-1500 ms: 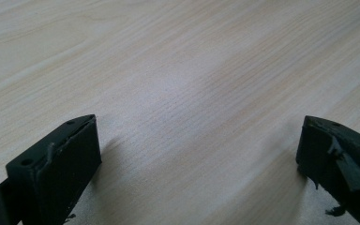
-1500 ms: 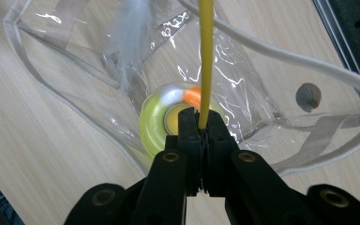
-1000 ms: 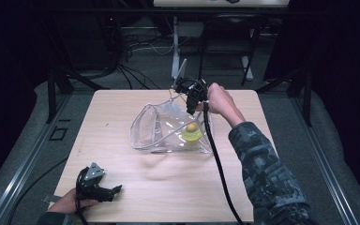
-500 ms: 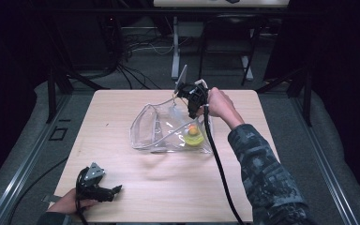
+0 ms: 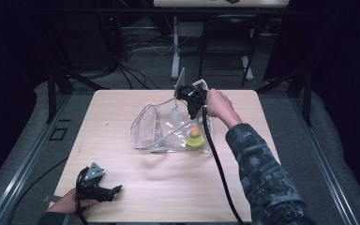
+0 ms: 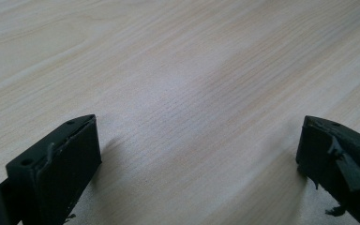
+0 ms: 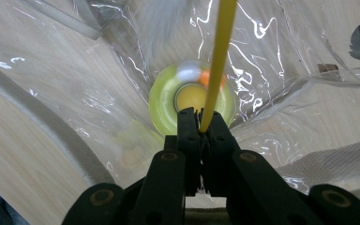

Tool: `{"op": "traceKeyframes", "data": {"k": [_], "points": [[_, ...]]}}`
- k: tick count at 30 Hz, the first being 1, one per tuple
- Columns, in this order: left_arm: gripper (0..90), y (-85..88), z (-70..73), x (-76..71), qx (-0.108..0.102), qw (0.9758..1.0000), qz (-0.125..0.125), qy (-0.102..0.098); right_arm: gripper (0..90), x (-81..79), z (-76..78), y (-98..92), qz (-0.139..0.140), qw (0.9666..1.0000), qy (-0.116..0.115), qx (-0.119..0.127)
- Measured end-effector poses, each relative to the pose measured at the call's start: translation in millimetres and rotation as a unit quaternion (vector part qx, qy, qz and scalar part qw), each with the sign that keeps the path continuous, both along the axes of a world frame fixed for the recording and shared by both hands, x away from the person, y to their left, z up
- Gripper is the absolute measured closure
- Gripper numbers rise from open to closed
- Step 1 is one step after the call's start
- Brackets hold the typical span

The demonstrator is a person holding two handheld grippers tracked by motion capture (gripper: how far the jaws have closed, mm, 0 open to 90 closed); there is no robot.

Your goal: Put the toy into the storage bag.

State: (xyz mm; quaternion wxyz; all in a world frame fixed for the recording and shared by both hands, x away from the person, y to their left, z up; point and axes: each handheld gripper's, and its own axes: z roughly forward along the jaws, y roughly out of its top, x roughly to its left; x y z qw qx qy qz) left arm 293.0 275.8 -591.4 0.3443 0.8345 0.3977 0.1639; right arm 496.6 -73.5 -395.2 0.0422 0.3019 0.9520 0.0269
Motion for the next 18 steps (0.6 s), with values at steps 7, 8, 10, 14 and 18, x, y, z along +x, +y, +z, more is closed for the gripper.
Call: {"op": "traceKeyframes", "data": {"k": [7,8,10,14,18], "points": [[0.0,0.0,0.0,0.0,0.000,1.0000,0.000,0.000,87.3,3.4,7.1,1.8,0.002,0.9986,0.042,-0.032],[0.0,0.0,0.0,0.0,0.000,1.0000,0.000,0.000,87.3,0.2,1.5,0.7,-0.002,1.0000,-0.002,-0.001],[0.0,-0.1,-0.1,0.0,-0.001,1.0000,0.000,0.000,87.2,0.1,2.2,0.9,-0.003,1.0000,-0.002,-0.002],[0.0,-0.1,-0.1,-0.1,-0.001,1.0000,0.000,0.001,84.1,-0.3,6.7,0.5,0.000,0.9999,-0.010,0.005],[0.0,-0.1,-0.1,-0.1,-0.001,1.0000,0.000,0.000,81.7,-3.4,16.2,2.4,0.005,0.9997,-0.020,0.010]]}}
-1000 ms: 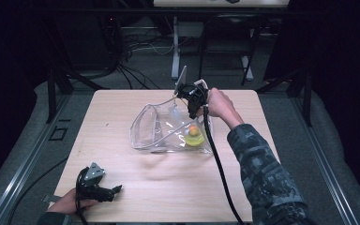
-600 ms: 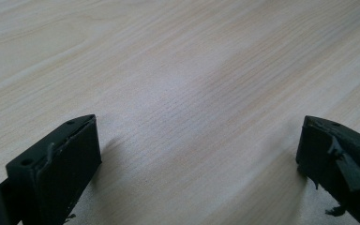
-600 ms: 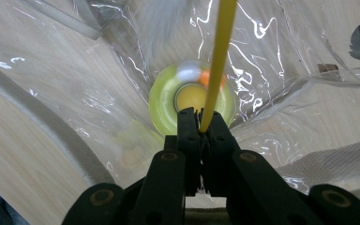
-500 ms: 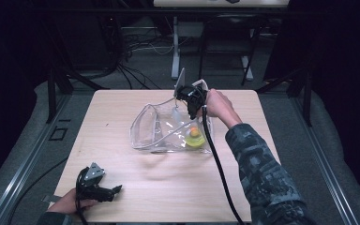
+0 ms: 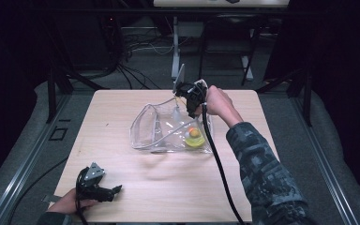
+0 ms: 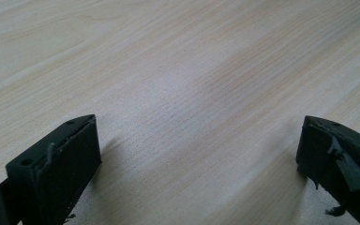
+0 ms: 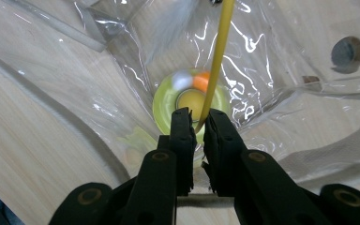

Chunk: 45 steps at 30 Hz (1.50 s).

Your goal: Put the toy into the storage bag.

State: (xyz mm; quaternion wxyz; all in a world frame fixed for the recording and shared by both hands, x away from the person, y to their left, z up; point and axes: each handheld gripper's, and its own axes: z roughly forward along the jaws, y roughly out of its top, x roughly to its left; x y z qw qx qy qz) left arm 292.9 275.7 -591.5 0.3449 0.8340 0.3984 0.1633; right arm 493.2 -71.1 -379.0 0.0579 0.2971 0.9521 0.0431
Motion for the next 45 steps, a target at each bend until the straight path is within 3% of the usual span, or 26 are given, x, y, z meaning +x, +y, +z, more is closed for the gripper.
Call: {"op": "traceKeyframes", "data": {"k": [10,12,15,16,20,26,36,45], "points": [[0.0,0.1,0.0,0.0,0.000,1.0000,0.000,0.000,67.4,-9.8,26.5,-1.1,0.000,0.9992,-0.036,0.020],[0.0,0.1,0.1,0.0,0.001,1.0000,0.000,0.000,58.3,-14.0,36.2,-4.4,-0.003,0.9982,-0.044,0.040],[0.0,0.0,0.0,0.0,0.000,1.0000,0.000,0.000,52.6,-17.3,41.4,-6.6,-0.003,0.9976,-0.050,0.049],[0.0,0.1,0.1,0.1,0.001,1.0000,-0.001,0.000,46.2,-21.4,48.4,-10.1,-0.001,0.9966,-0.059,0.058],[0.0,0.1,0.1,0.1,0.001,1.0000,0.000,-0.001,35.8,-26.8,56.4,-15.7,-0.005,0.9954,-0.071,0.065],[0.0,0.0,0.1,0.0,0.001,1.0000,0.000,0.000,15.5,-38.6,70.2,-38.8,-0.020,0.9925,-0.087,0.083],[0.0,0.0,0.1,0.0,0.001,1.0000,0.000,0.000,10.4,-53.3,74.9,-71.3,-0.038,0.9893,-0.099,0.100],[0.0,-0.1,-0.1,0.0,0.000,1.0000,0.000,-0.001,4.8,-67.3,63.7,-101.1,-0.055,0.9859,-0.107,0.116]]}}
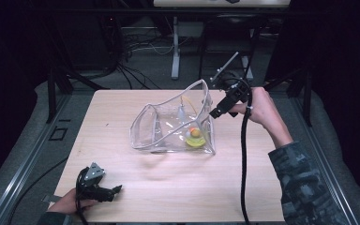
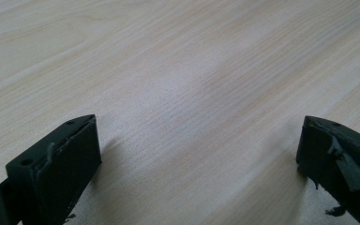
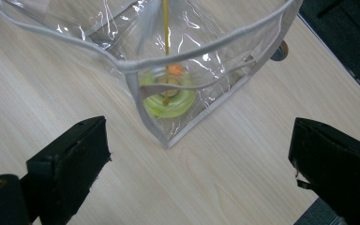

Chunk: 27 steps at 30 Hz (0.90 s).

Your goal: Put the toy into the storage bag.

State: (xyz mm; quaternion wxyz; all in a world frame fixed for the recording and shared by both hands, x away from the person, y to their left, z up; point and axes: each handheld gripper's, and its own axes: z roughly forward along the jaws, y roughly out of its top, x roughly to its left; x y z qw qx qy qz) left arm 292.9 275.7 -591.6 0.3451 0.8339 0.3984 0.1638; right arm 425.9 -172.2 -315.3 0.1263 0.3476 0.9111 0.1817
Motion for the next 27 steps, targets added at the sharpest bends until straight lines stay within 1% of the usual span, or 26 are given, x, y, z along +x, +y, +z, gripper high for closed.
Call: {"op": "traceKeyframes", "data": {"k": [1,2,4,5,6,7,15,16,17,18,19,20,21,22,24,27], "points": [[0.0,0.0,0.1,0.0,0.000,1.0000,0.000,0.001,4.4,-3.2,-3.9,-5.7,-0.005,1.0000,-0.001,0.005],[0.0,0.0,0.1,0.0,0.000,1.0000,0.000,0.001,4.3,-4.5,-6.1,-7.6,-0.007,0.9999,-0.002,0.009],[0.0,0.1,0.1,0.0,0.001,1.0000,0.000,0.000,4.0,-6.0,-8.3,-10.5,-0.008,0.9999,-0.001,0.010],[0.0,0.1,0.1,0.0,0.000,1.0000,0.000,0.000,3.6,-9.4,-14.6,-16.6,-0.010,0.9999,0.001,0.011],[0.0,0.0,0.1,0.0,0.000,1.0000,0.000,0.001,3.6,-9.4,-14.6,-16.6,-0.010,0.9999,0.001,0.011],[0.0,0.0,0.1,0.0,0.000,1.0000,0.000,0.001,3.7,-10.9,-18.0,-19.1,-0.012,0.9999,0.001,0.011],[0.0,0.1,0.1,0.0,0.001,1.0000,0.000,0.000,3.4,-21.8,-50.6,-37.6,-0.022,0.9994,0.016,0.022],[0.0,-0.2,-0.1,-0.1,-0.001,1.0000,0.001,0.001,3.4,-25.3,-60.6,-41.2,-0.030,0.9991,0.018,0.027],[0.0,-0.2,-0.1,-0.1,-0.001,1.0000,0.001,0.001,3.5,-26.9,-65.7,-43.1,-0.033,0.9988,0.021,0.030],[0.0,-0.8,-0.9,-0.2,-0.003,1.0000,0.005,-0.004,3.6,-28.3,-70.6,-45.4,-0.032,0.9988,0.023,0.030],[0.0,-0.4,-0.6,0.0,0.000,1.0000,0.003,-0.005,3.7,-30.1,-76.7,-47.0,-0.037,0.9984,0.024,0.036],[0.0,-0.4,-0.6,0.0,0.000,1.0000,0.003,-0.005,3.7,-30.1,-76.7,-47.0,-0.037,0.9984,0.024,0.036],[0.0,-0.4,-0.6,0.0,0.000,1.0000,0.003,-0.005,3.9,-33.5,-87.6,-50.1,-0.040,0.9980,0.032,0.038],[0.0,-0.4,-0.6,0.0,0.000,1.0000,0.003,-0.005,3.9,-33.5,-87.6,-50.1,-0.040,0.9980,0.032,0.038],[0.0,-0.5,-0.7,-0.1,-0.001,1.0000,0.003,-0.004,4.6,-36.6,-100.2,-53.5,-0.042,0.9973,0.043,0.040],[0.0,-0.5,-0.7,-0.1,-0.001,1.0000,0.003,-0.004,4.9,-40.6,-116.9,-56.6,-0.049,0.9965,0.052,0.043]]}}
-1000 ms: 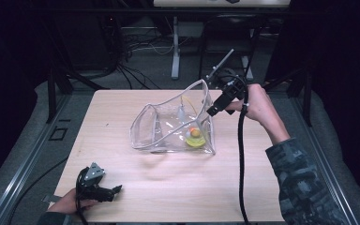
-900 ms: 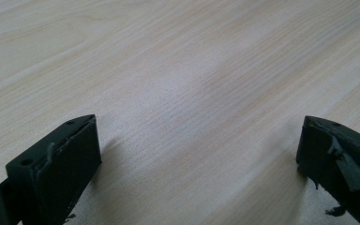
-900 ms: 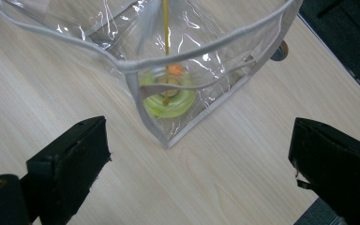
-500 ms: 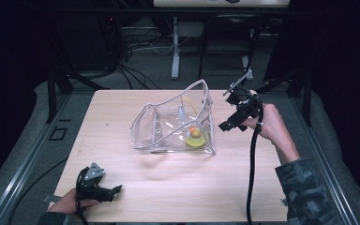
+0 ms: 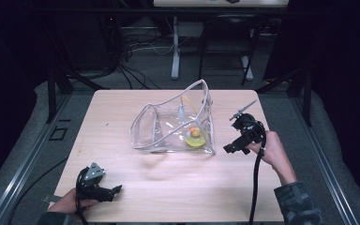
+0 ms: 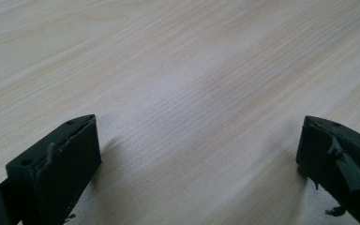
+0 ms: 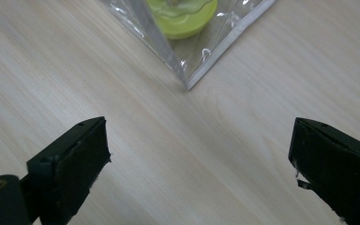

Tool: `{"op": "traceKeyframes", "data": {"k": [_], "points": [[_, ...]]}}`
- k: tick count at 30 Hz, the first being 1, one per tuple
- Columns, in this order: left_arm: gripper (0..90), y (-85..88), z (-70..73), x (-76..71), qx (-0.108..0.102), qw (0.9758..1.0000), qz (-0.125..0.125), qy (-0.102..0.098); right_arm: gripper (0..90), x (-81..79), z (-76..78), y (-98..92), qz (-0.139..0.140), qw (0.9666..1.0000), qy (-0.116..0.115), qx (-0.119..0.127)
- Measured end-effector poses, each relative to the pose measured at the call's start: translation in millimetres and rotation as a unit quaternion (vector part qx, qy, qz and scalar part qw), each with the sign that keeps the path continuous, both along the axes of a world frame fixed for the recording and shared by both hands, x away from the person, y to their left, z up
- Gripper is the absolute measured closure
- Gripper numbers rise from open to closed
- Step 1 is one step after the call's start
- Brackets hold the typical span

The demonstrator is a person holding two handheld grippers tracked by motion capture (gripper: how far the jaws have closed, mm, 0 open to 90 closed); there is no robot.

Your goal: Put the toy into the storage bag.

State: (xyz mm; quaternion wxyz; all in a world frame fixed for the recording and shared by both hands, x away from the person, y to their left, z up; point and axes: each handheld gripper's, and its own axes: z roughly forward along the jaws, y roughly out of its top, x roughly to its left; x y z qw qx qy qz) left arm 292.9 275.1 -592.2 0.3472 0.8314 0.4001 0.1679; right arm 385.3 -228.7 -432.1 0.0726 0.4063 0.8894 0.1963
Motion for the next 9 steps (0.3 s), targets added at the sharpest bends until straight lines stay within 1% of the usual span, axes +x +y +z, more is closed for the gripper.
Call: {"op": "traceKeyframes", "data": {"k": [3,4,5,6,7,8,9], "points": [[0.0,0.1,0.1,0.0,0.000,1.0000,-0.001,0.000,4.6,-2.9,-14.0,-2.7,-0.005,0.9999,0.011,0.002],[0.0,0.0,0.0,0.0,0.000,1.0000,0.000,0.000,4.8,-3.9,-19.3,-4.4,-0.003,0.9999,0.015,-0.005],[0.0,0.1,0.1,0.1,0.001,1.0000,-0.001,0.000,5.4,-5.9,-27.2,-5.9,-0.010,0.9998,0.019,-0.003],[0.0,0.1,0.0,0.1,0.000,1.0000,-0.001,0.000,6.3,-7.2,-31.0,-7.2,-0.012,0.9997,0.017,-0.009],[0.0,0.1,0.0,0.1,0.000,1.0000,-0.001,0.000,6.2,-8.9,-35.6,-7.9,-0.019,0.9997,0.014,-0.004],[0.0,0.0,0.0,0.0,0.000,1.0000,0.000,0.000,6.2,-8.9,-35.6,-7.9,-0.019,0.9997,0.014,-0.004],[0.0,0.1,0.1,0.1,0.001,1.0000,-0.001,0.000,6.2,-9.4,-38.8,-10.0,-0.017,0.9997,0.016,-0.011]]}}
